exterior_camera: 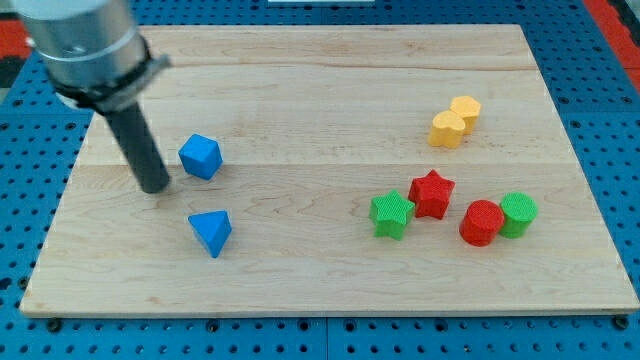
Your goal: Move the blue cube towards the bottom center
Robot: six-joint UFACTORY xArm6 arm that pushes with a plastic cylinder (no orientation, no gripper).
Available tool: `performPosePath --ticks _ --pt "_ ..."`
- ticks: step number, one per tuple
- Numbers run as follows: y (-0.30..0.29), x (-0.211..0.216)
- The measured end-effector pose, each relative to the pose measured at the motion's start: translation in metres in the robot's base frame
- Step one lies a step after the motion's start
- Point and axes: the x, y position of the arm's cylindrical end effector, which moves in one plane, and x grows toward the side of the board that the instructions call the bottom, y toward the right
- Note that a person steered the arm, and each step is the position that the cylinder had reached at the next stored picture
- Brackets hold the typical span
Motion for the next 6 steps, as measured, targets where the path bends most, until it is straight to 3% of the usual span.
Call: performPosePath --ticks 1,2,4,5,6 --pt "-0.005 -0.042" --pt "0.076 -0.036" --pt "0.182 0.039" --pt "0.202 0.023" --pt "0.217 0.052"
